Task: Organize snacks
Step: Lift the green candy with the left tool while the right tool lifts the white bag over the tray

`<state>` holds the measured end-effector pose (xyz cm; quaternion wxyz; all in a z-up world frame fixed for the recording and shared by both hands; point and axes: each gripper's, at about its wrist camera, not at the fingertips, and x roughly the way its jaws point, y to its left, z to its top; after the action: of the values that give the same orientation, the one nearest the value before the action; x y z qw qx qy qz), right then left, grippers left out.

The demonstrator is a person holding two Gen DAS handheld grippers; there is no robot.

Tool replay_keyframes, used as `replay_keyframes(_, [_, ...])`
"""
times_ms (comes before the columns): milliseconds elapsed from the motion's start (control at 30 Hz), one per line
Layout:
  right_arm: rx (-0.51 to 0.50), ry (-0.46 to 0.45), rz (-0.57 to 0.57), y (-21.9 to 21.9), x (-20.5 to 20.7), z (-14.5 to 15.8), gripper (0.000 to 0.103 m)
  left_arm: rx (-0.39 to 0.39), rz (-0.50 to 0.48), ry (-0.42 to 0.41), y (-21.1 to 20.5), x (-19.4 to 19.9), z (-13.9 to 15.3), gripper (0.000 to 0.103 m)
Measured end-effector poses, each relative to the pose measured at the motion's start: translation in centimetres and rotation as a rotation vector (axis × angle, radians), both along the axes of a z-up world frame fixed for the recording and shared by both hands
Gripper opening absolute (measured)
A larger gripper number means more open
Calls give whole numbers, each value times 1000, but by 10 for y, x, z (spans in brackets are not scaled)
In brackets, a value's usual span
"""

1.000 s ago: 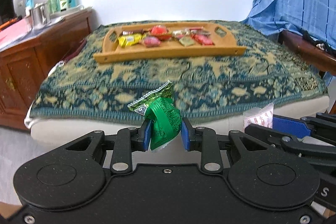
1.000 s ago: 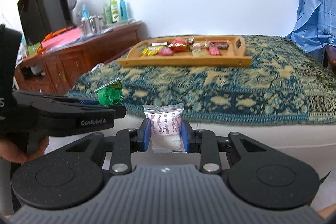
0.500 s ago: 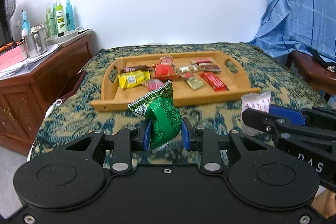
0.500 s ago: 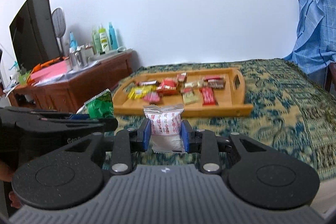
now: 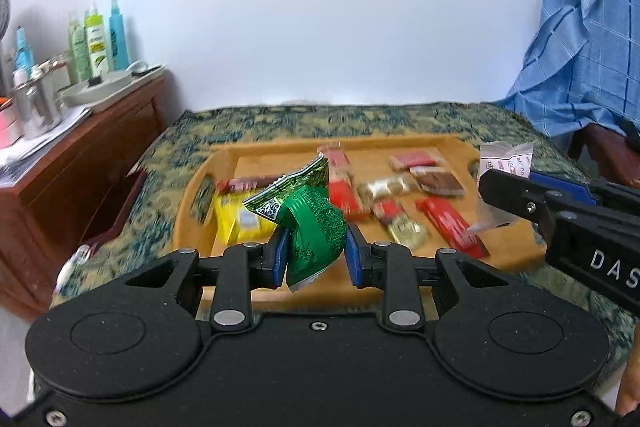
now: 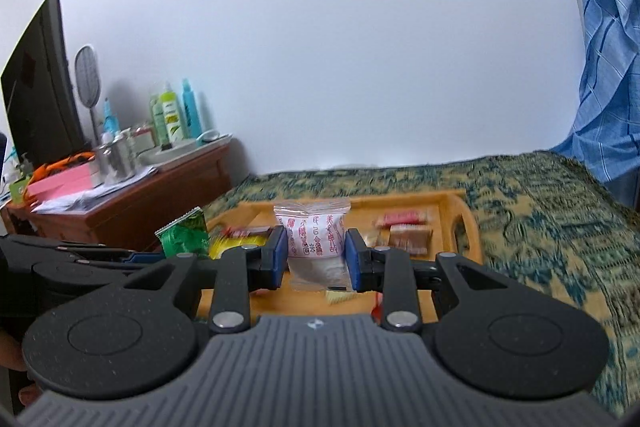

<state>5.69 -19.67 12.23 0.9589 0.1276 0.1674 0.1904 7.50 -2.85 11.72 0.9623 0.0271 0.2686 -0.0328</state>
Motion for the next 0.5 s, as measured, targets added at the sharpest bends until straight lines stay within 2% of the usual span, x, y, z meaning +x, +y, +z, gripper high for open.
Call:
replay_keyframes(300, [27, 50, -59, -7, 68, -14, 35, 23, -35, 3, -5, 75, -14, 28])
replay_keyframes(400, [35, 75, -69, -10, 90, -14, 35, 1, -36, 36, -2, 104, -13, 28])
replay_keyframes(500, [36, 95, -76, -15, 114, -12, 35, 12, -29, 47, 1, 131, -10, 28])
